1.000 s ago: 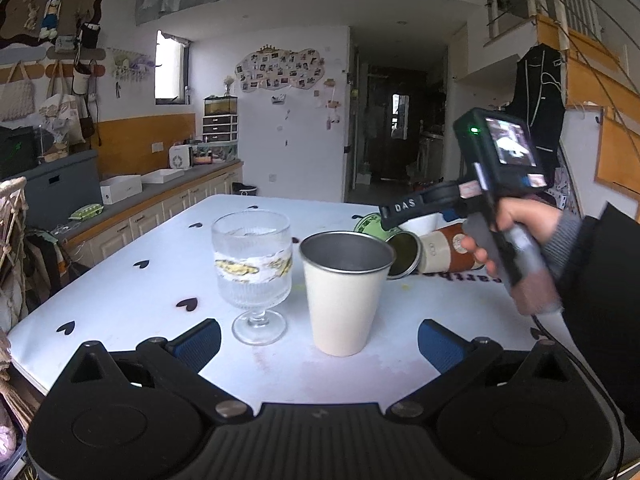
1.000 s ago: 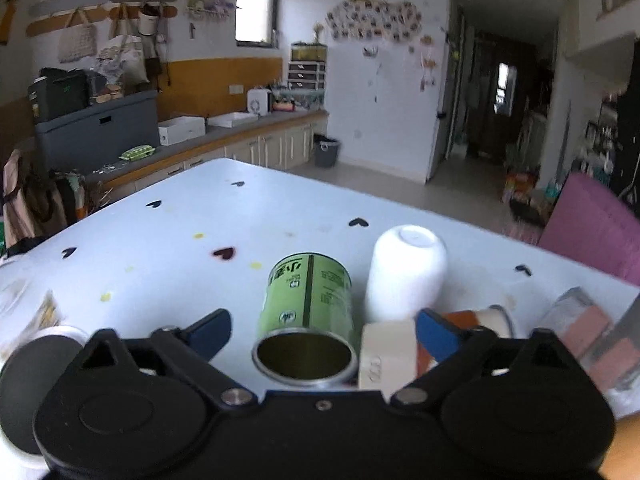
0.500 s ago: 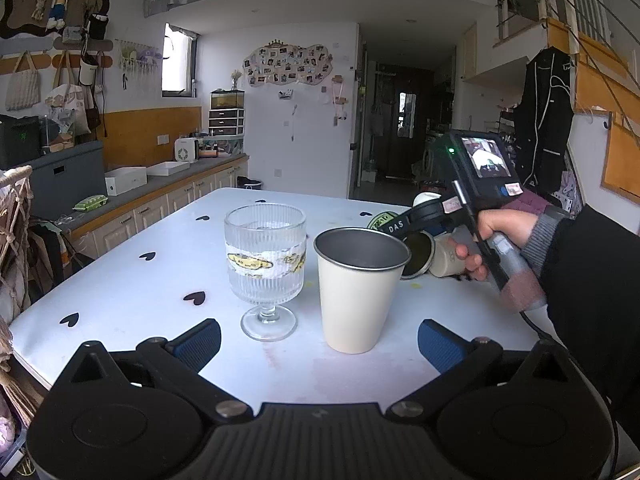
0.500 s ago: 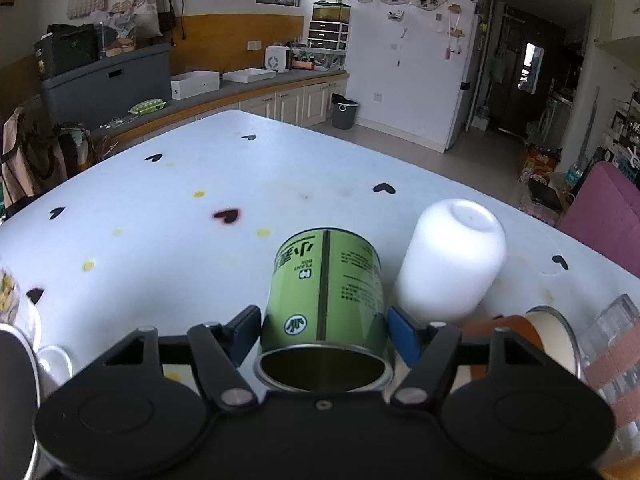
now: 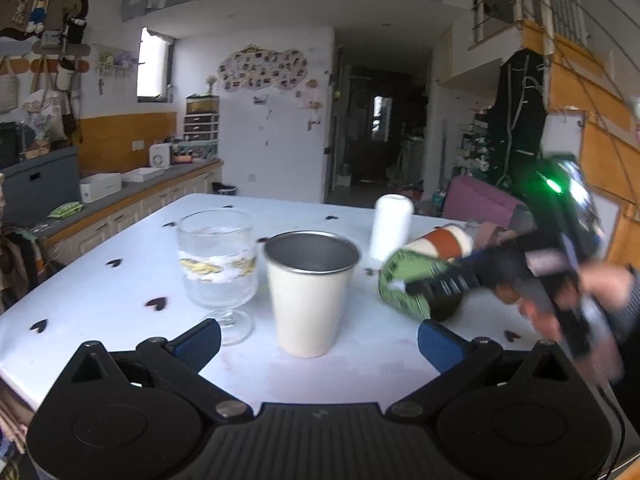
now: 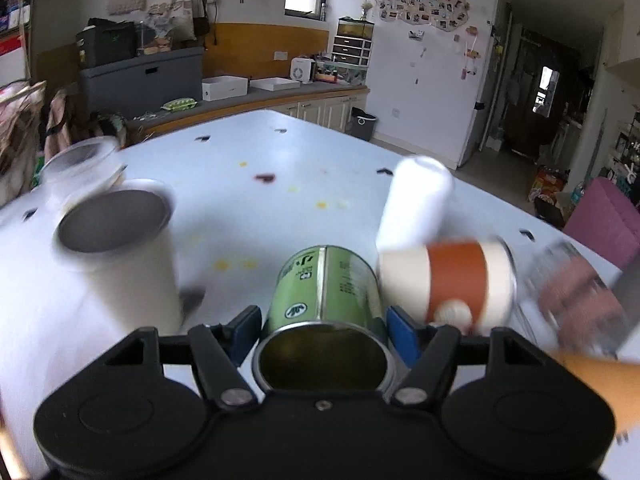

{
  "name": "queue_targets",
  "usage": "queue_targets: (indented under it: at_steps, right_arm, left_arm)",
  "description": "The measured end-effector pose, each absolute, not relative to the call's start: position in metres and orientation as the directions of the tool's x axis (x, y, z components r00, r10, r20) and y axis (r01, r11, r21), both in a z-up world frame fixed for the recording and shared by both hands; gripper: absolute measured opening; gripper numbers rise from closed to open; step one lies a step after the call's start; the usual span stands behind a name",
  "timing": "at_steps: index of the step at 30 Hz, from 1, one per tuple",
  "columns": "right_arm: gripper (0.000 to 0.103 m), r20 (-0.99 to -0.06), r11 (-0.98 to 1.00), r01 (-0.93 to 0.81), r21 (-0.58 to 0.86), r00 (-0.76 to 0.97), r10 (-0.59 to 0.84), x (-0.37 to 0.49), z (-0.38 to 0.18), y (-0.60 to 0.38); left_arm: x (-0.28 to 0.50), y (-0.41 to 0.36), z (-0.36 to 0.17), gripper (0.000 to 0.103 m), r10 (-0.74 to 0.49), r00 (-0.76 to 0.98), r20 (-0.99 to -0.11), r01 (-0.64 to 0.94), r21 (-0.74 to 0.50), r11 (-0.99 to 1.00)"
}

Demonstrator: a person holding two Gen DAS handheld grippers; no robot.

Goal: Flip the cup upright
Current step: 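Grasp the green tin can's body with the left gripper and lift it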

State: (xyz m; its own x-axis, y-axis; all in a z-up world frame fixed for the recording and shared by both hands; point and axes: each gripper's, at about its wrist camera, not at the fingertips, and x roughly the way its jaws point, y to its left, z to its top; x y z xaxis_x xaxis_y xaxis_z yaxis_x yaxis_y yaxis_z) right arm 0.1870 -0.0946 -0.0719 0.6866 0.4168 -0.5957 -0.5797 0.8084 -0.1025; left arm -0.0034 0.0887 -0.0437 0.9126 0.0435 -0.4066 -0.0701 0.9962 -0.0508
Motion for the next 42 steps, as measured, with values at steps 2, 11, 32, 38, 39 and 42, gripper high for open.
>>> queue_targets:
  at_steps: [2,11,32,38,39,42]
  right_arm:
    - [0.070,-0.589,0.814,-0.568,-0.119,0.701,0.403,0.165,-0.076,-0.110]
    - [0.070,-0.570,0.821,-0.566,-0.075,0.700,0.431,0.075,-0.083,-0.183]
    - [0.092,-0.516,0.785,-0.574,-0.234,0.758,0.400,0.008,-0.092,-0.220]
    - [0.092,-0.498,0.850,-0.474,-0.229,0.808,0.316,0.018,-0.092,-0.237]
    - [0.092,-0.493,0.860,-0.459,-0.221,0.814,0.308,0.021,-0.092,-0.240]
    - [0.092,-0.478,0.886,-0.421,-0.195,0.829,0.289,0.027,-0.092,-0.246]
  left_arm:
    - [-0.003,0.081,-0.044,0.103,0.025,0.923,-0.385,-0.049,-0.052,0.997]
    - [0.011,0.045,-0.048,0.103,-0.079,0.909,-0.409,0.068,-0.040,0.997]
    - [0.107,-0.010,-0.078,0.103,-0.258,0.737,-0.625,0.276,-0.070,0.959]
    - [0.088,0.004,-0.076,0.103,-0.260,0.743,-0.617,0.269,-0.081,0.960]
    - [0.085,0.004,-0.076,0.103,-0.254,0.744,-0.618,0.266,-0.074,0.961]
    - [0.079,0.004,-0.077,0.103,-0.242,0.747,-0.620,0.260,-0.064,0.964]
